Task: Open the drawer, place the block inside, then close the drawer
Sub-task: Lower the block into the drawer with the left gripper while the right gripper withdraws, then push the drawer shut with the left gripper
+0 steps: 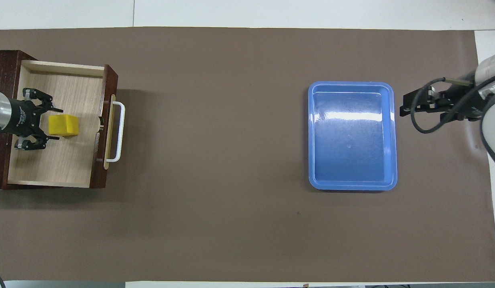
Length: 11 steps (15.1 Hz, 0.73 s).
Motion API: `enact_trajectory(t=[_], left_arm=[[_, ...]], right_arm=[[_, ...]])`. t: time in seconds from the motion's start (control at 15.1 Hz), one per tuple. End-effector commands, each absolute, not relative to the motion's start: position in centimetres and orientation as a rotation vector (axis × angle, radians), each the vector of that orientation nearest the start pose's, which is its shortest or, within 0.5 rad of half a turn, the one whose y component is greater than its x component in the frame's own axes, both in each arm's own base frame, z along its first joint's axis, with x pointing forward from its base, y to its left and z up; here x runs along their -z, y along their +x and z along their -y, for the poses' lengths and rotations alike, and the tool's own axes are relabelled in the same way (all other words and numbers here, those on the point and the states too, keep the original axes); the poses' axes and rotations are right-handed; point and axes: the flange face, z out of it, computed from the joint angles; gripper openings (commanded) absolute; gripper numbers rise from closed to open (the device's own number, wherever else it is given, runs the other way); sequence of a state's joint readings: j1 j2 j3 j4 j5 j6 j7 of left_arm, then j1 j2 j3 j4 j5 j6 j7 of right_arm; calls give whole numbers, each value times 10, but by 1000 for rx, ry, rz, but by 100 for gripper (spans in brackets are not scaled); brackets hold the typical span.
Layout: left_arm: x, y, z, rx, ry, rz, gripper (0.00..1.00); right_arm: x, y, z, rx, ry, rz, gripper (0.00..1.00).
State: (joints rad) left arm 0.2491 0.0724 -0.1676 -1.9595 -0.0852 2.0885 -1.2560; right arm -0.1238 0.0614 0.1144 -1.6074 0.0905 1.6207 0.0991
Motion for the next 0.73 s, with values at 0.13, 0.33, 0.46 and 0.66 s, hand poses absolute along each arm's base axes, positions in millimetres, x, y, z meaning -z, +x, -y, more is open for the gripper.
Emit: enact_trajectory(t=[0.13, 0.33, 0.46, 0.66], left_arm=[[-511, 593, -13, 50, -2464, 2174, 100], [-513, 593, 106, 159, -2354, 2099, 100], [-484, 575, 165, 221, -2305, 2062, 100], [-441, 568, 163, 263, -2262, 2070, 100]], right_arm=[[-633, 538, 19, -64, -3155, 100, 100], [-638, 531, 23, -108, -3201, 135, 100], [-625, 527, 27, -147, -3197, 117, 100], [-619, 529, 34, -182, -3192, 90, 100]])
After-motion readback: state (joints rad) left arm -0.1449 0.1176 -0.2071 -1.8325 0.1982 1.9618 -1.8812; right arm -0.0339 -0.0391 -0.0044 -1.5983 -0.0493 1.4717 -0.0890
